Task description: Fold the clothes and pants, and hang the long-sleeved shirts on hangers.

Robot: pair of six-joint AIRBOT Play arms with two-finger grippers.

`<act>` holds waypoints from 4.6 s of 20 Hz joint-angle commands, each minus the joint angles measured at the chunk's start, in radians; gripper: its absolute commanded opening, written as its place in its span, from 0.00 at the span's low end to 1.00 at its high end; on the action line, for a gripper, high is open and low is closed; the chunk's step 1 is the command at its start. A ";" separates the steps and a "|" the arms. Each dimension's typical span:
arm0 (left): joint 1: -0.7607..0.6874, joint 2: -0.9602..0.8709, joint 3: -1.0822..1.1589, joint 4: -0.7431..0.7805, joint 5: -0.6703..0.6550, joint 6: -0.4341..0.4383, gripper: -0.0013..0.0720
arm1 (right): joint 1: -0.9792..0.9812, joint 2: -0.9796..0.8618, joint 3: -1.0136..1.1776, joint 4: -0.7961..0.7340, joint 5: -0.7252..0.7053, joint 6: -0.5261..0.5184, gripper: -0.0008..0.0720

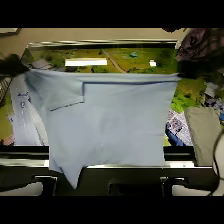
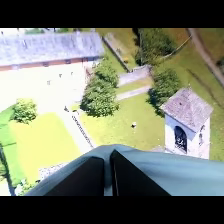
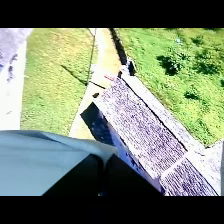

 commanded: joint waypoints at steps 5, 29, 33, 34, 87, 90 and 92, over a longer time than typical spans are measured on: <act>-0.107 -0.525 0.220 -0.016 0.238 0.058 0.04 | 0.056 -0.304 -0.022 -0.188 -0.342 0.157 0.06; -0.084 -0.595 0.266 0.143 -0.396 0.056 0.04 | 0.061 -0.428 -0.026 -0.105 0.259 0.151 0.06; -0.099 -0.619 0.266 0.143 -0.396 0.056 0.07 | 0.061 -0.450 -0.026 -0.105 0.266 0.154 0.06; -0.101 -0.620 0.266 0.143 -0.392 0.056 0.22 | 0.061 -0.455 -0.026 -0.105 0.270 0.154 0.14; 0.328 0.377 -1.312 -0.184 0.025 0.148 0.04 | -0.377 0.277 -1.181 0.314 -0.051 -0.170 0.67; 0.328 0.377 -1.312 -0.184 0.023 0.148 0.04 | -0.377 0.277 -1.289 0.298 -0.108 -0.187 0.67; 0.328 0.377 -1.312 -0.184 0.023 0.147 0.04 | -0.377 0.277 -1.314 0.300 -0.135 -0.187 0.66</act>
